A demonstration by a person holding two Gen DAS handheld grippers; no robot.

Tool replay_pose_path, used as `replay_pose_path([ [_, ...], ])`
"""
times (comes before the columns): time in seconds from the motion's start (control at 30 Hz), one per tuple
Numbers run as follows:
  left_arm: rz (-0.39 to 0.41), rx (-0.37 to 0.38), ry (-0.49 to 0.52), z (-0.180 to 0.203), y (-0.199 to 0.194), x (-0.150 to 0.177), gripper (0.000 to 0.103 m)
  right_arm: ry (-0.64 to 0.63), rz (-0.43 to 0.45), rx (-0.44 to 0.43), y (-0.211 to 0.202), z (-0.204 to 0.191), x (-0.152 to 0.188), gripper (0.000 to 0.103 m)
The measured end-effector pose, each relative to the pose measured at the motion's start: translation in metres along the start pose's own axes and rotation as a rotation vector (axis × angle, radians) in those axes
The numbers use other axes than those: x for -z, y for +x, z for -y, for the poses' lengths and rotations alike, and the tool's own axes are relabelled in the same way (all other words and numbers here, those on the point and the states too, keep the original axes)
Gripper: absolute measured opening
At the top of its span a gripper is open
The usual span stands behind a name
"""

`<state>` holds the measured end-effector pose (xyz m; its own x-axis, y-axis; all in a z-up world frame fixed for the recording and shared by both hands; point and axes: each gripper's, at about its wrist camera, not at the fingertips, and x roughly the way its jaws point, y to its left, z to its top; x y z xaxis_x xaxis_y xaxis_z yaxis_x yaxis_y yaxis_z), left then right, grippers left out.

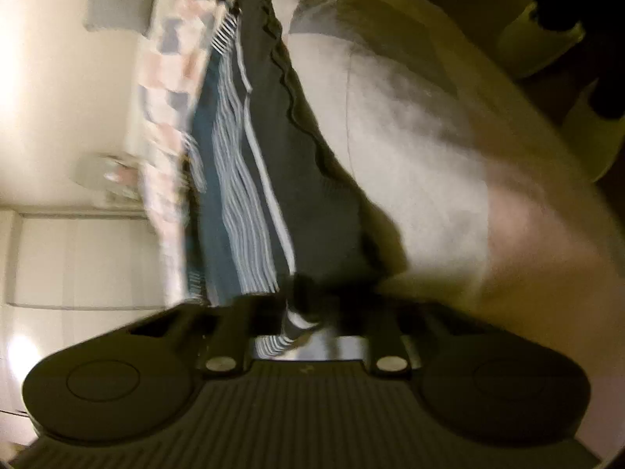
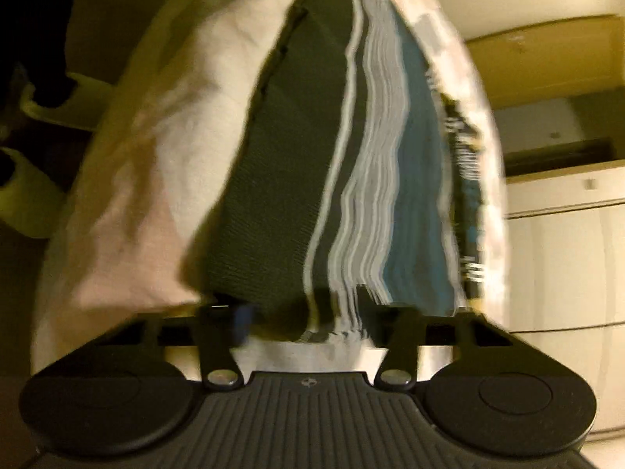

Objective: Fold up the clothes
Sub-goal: 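Grasp the shirt hem with both grippers and lift it toward the collar, then lay the held hem over the middle of the strip with both grippers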

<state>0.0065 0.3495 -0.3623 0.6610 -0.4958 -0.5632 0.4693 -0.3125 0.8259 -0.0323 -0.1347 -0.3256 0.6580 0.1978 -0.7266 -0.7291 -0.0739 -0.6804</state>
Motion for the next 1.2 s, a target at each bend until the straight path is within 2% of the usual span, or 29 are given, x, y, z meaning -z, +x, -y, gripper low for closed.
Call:
replay_pose_path([
  [0.1,-0.035,0.074,-0.135,-0.041,0.002,-0.004,0.010,0.077,-0.003,-0.117,-0.003,0.029,-0.005,0.008],
  [0.17,-0.083,0.138,-0.278,-0.075,0.004,-0.005,0.010,0.215,-0.006,-0.194,-0.007,0.062,-0.005,0.007],
  [0.23,-0.150,0.204,-0.503,-0.115,0.016,0.003,0.010,0.411,-0.014,-0.281,-0.006,0.104,0.000,0.006],
  [0.3,-0.214,0.259,-0.741,-0.155,0.032,0.015,0.010,0.615,-0.017,-0.328,-0.002,0.146,0.010,0.006],
  [0.43,-0.313,0.325,-1.193,-0.206,0.073,0.073,0.009,0.951,-0.027,-0.378,0.027,0.215,0.043,0.006],
  [0.5,-0.347,0.363,-1.407,-0.218,0.100,0.101,0.009,1.079,-0.042,-0.370,0.050,0.237,0.059,0.006],
  [0.57,-0.349,0.390,-1.561,-0.215,0.107,0.119,0.009,1.223,-0.083,-0.400,0.078,0.246,0.077,0.007],
  [0.67,-0.342,0.428,-1.776,-0.206,0.113,0.144,0.010,1.401,-0.111,-0.492,0.105,0.247,0.096,0.011],
  [0.7,-0.339,0.440,-1.847,-0.203,0.114,0.152,0.010,1.442,-0.110,-0.506,0.110,0.244,0.101,0.019],
  [0.8,-0.328,0.477,-2.062,-0.194,0.119,0.176,0.011,1.525,-0.081,-0.491,0.105,0.240,0.106,0.030],
  [0.83,-0.329,0.477,-2.080,-0.193,0.120,0.177,0.011,1.538,-0.069,-0.474,0.099,0.235,0.103,0.030],
  [1.0,-0.349,0.432,-1.924,-0.200,0.123,0.156,0.014,1.527,-0.088,-0.442,0.103,0.227,0.094,0.030],
  [1.03,-0.355,0.417,-1.891,-0.201,0.124,0.153,0.008,1.507,-0.093,-0.427,0.104,0.228,0.091,0.014],
  [1.07,-0.361,0.400,-1.858,-0.203,0.125,0.150,0.007,1.484,-0.095,-0.408,0.103,0.228,0.088,0.008],
  [1.2,-0.311,0.299,-1.816,-0.216,0.115,0.148,0.005,1.463,-0.056,-0.314,0.090,0.236,0.083,0.005],
])
